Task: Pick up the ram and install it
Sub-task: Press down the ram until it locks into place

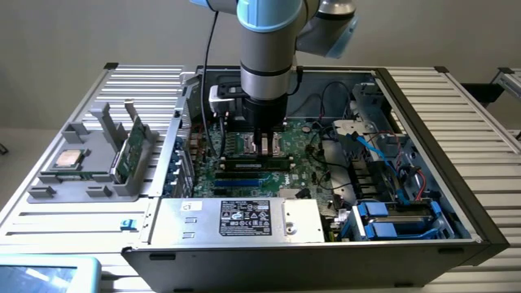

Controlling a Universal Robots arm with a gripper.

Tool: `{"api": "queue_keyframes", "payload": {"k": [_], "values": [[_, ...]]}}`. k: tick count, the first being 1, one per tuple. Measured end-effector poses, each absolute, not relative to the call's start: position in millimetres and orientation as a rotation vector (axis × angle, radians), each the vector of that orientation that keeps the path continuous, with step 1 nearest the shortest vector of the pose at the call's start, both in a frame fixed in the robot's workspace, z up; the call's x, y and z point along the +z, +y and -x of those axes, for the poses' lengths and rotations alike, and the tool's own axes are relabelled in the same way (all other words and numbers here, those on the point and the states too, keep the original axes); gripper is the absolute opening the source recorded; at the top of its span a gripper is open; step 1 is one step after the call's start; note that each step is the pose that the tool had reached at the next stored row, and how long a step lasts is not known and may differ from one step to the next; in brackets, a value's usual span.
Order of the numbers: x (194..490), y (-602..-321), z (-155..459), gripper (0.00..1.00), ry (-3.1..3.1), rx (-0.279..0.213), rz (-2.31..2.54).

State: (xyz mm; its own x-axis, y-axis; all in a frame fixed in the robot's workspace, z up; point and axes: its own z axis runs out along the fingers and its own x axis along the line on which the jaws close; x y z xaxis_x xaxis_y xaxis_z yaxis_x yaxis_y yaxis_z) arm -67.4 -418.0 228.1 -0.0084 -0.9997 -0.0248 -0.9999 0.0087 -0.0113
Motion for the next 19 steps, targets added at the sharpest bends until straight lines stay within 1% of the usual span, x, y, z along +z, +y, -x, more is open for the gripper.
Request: {"api": "queue_keyframes", "payload": {"k": [19], "values": [[226.8, -417.9, 67.3, 0.09, 2.208, 0.006, 2.19]]}}
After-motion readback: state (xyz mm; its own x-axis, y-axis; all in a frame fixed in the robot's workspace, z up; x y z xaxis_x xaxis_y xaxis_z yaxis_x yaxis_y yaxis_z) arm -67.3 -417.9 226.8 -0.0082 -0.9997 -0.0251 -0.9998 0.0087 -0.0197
